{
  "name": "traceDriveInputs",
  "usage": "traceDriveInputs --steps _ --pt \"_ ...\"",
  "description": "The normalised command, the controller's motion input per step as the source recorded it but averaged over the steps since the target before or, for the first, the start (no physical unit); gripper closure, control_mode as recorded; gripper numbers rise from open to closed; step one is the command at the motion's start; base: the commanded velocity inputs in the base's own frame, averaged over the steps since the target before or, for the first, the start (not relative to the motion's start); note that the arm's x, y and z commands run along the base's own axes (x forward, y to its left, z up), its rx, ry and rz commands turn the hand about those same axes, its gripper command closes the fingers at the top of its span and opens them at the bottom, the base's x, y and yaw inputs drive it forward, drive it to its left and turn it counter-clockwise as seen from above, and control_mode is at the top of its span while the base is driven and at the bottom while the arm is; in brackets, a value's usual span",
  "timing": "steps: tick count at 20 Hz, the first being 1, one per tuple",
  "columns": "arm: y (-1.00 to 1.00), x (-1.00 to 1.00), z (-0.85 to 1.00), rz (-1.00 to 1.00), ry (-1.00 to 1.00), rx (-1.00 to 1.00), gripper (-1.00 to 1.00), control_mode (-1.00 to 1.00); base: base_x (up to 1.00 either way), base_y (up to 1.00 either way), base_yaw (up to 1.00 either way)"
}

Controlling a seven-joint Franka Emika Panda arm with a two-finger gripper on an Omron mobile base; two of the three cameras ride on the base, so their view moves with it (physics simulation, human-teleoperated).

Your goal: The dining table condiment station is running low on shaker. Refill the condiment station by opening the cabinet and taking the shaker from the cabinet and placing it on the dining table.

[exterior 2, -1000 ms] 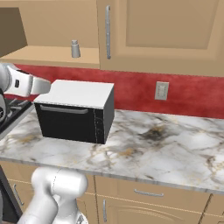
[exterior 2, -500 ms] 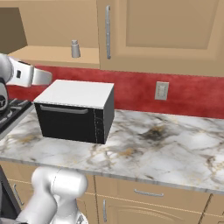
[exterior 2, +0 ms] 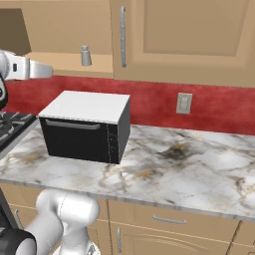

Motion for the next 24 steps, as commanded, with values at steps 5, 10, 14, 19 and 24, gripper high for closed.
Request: traceDriveInputs --steps 5,10,14,19,24 --pt "0.33 0.6 0.0 -0.05 -0.02 -0.08 -1.0 -1.0 0.0 0.0 0.0" --pt "0.12 0.53 0.0 0.0 0.0 0.0 -1.0 -1.0 0.0 0.0 0.0" --pt "0.04 0.49 0.0 0.0 0.0 0.08 -1.0 -1.0 0.0 0.0 0.0" --pt "0.05 0.45 0.06 0.0 0.0 0.06 -1.0 -1.0 0.0 0.0 0.0" --pt "0.15 0.52 0.09 0.0 0.0 0.01 -1.0 -1.0 0.0 0.0 0.0"
